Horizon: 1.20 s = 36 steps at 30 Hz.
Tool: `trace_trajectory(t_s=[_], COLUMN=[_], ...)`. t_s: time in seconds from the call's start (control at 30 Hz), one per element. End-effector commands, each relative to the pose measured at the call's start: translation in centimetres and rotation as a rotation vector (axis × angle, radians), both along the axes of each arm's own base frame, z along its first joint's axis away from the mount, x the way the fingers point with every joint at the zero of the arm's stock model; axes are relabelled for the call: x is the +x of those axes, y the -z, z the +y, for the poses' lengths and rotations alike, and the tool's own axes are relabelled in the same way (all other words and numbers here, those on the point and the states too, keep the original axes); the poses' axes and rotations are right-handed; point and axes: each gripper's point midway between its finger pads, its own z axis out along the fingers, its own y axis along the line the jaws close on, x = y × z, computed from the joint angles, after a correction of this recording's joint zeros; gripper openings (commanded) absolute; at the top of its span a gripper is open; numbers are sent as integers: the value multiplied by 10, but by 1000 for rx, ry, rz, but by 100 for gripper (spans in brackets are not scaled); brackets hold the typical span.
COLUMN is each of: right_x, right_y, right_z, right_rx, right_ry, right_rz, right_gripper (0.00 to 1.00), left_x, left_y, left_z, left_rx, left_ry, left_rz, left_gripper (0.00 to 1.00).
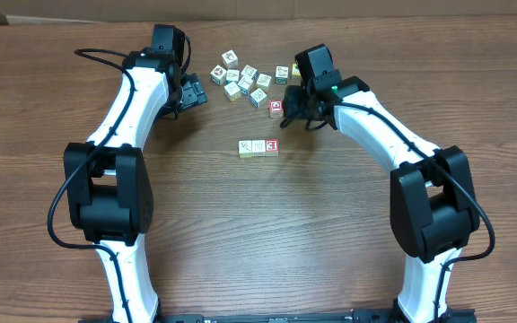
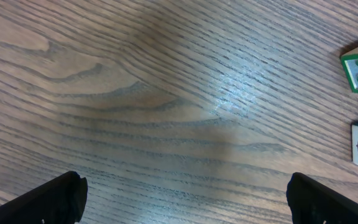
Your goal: Form a horizontal line
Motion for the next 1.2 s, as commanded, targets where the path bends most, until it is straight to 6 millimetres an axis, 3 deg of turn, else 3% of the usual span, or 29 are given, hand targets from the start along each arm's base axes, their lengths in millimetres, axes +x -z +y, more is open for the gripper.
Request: trace_trajectory(t_s=[0.0, 0.23, 0.57, 0.87, 1.17], right_x=[11, 16, 25, 21, 20], right_y=[-15, 9, 10, 23, 29], right_z=[7, 8, 23, 28, 42], right_rx=[19, -40, -63, -77, -70], right_ry=[2, 6, -47, -64, -88], right_rz=[-57, -58, -131, -108, -120], right_gripper=[49, 53, 57, 65, 66], left_x=[4, 4, 4, 4, 4], left_y=[-5, -5, -5, -5, -5], left_z=[-6, -6, -6, -6, -6], left_rx=[-4, -4, -4, -4, -4], left_ry=[19, 19, 19, 19, 19], left_rz=[-14, -14, -14, -14, -14], left_gripper=[100, 100, 100, 100, 100])
